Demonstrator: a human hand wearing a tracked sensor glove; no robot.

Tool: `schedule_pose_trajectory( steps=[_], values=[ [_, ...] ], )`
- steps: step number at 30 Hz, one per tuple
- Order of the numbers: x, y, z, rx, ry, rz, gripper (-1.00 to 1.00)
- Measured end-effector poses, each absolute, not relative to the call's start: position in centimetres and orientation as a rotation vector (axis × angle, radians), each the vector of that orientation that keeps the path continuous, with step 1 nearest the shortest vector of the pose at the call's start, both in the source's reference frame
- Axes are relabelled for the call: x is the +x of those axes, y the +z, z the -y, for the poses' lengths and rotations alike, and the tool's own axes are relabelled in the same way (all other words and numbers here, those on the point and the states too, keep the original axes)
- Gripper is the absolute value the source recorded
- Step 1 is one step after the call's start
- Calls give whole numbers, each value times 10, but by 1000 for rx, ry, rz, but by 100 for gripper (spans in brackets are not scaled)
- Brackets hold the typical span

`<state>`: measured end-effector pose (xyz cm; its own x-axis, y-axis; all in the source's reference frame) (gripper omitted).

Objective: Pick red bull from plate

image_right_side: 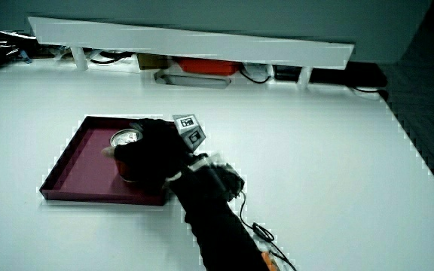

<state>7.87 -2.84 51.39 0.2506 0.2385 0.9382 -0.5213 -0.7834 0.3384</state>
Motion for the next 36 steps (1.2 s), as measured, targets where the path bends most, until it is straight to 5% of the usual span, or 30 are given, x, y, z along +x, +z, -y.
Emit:
schedule_pose_trajectory(
  steps=[16,36],
  values=[
    [77,516,29,1943,1595,199,100],
    [73,492,23,2034,1746,266,100]
  ],
)
